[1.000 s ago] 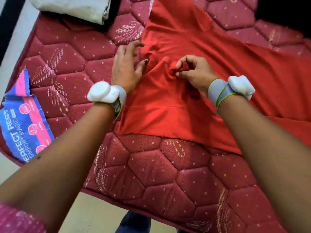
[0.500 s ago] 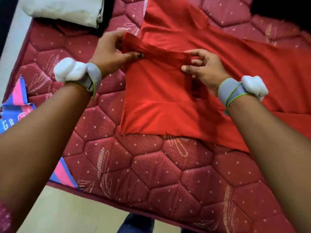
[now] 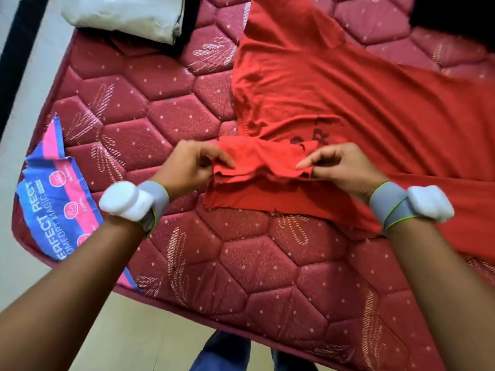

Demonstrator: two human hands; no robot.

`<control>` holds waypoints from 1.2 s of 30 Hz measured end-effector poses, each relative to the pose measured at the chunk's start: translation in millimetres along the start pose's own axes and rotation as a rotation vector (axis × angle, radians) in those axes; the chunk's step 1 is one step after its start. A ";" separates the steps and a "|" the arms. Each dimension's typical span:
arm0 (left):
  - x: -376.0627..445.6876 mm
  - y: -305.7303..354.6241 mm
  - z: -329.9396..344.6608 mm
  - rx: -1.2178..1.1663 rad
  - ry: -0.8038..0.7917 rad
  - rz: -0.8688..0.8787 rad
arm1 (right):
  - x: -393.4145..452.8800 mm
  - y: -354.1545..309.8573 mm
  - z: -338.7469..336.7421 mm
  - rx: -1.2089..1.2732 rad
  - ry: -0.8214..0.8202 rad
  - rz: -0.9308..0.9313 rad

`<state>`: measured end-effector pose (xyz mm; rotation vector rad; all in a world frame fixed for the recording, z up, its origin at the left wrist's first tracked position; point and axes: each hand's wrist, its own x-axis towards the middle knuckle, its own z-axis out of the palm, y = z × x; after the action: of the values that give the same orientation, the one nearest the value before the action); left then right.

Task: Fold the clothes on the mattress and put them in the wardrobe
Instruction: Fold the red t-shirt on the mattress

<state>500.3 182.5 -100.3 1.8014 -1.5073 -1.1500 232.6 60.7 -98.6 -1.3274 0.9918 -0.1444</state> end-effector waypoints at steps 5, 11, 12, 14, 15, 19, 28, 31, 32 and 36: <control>-23.7 -0.8 9.7 0.180 0.102 0.071 | -3.4 14.1 5.8 -0.308 0.057 -0.098; -51.7 -1.6 28.1 0.408 0.341 -0.235 | -34.6 25.5 25.3 -0.689 0.268 -0.241; -56.2 -1.0 33.3 0.405 0.401 -0.337 | -41.2 29.5 28.1 -0.780 0.294 -0.249; -62.9 1.1 46.4 0.422 0.407 -0.490 | -50.7 40.7 32.0 -1.055 0.277 -0.253; -64.6 1.3 54.8 0.437 0.393 -0.520 | -52.6 46.4 33.2 -1.151 0.263 -0.251; -66.0 0.1 78.8 0.221 0.679 -0.438 | -52.3 53.1 35.8 -1.005 0.276 -0.405; -81.2 -2.2 86.4 0.236 0.876 -0.689 | -74.3 64.1 42.0 -0.935 0.051 -0.325; -62.5 5.0 81.4 0.193 0.840 -0.726 | -81.1 69.6 27.2 -1.223 0.149 -0.379; -55.6 6.5 81.0 0.202 0.777 -0.743 | -84.0 72.7 23.5 -1.289 0.169 -0.371; -44.0 8.5 85.3 0.287 0.738 -0.660 | -87.5 74.5 19.2 -1.167 0.121 -0.367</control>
<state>422.1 233.5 -124.3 2.6306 -0.6741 -0.3935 160.4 149.9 -118.2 -2.5921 0.9319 0.1108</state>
